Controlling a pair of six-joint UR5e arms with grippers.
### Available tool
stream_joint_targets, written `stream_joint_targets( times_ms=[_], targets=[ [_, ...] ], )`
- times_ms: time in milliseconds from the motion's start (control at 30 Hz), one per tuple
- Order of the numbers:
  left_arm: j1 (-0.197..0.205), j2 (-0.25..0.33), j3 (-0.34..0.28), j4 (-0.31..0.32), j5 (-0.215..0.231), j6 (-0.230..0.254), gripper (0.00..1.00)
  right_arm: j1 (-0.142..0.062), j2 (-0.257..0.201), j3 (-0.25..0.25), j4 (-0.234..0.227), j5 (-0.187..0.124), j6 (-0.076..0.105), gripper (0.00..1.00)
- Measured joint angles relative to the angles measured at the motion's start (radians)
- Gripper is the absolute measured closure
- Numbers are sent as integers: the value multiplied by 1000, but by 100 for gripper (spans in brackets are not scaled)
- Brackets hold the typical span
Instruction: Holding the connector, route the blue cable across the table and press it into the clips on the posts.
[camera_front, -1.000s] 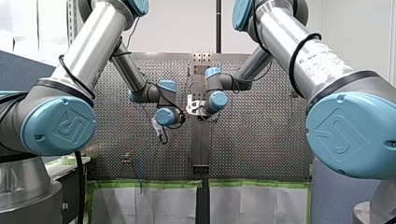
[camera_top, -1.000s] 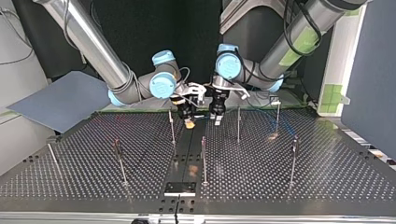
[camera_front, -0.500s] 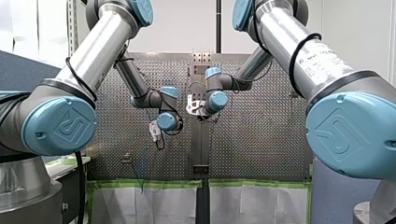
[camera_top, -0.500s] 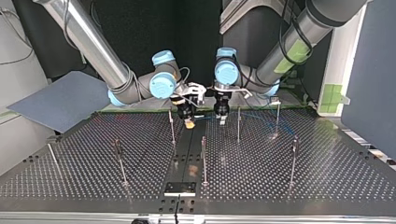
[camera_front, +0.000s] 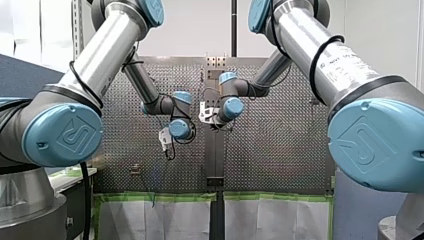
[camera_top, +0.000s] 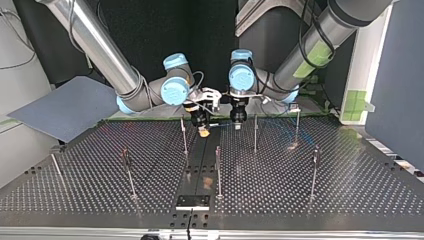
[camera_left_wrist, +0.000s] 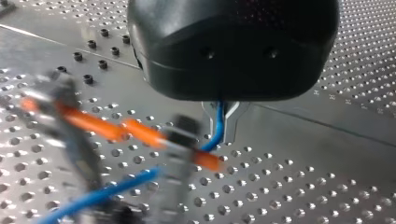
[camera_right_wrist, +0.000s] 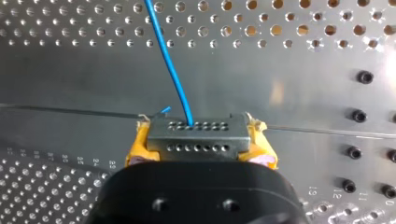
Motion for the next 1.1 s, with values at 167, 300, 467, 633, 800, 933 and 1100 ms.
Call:
stream_joint_targets(
  times_ms=[167, 300, 467, 633, 800, 933, 1100],
  targets=[
    [-1, 47, 0, -48, -23, 0, 99, 1, -9, 0, 17, 0, -3, 100],
    [-1, 91, -1, -83, -26, 0, 99, 3, -37, 0, 28, 0, -1, 100],
    [-3, 146, -2, -116, -27, 0, 99, 1, -91, 1, 59, 2, 8, 100],
    [-4, 187, -3, -127, -27, 0, 99, -1, -138, 7, 85, 3, 16, 100],
    [-8, 230, -17, -154, -28, -1, 99, -5, -189, 38, 99, 7, 29, 100],
    [-9, 273, -20, -170, -29, -3, 99, -7, -231, 65, 101, 8, 39, 100],
    [-9, 328, -20, -191, -28, -3, 99, -9, -281, 74, 104, 6, 45, 100]
  ],
)
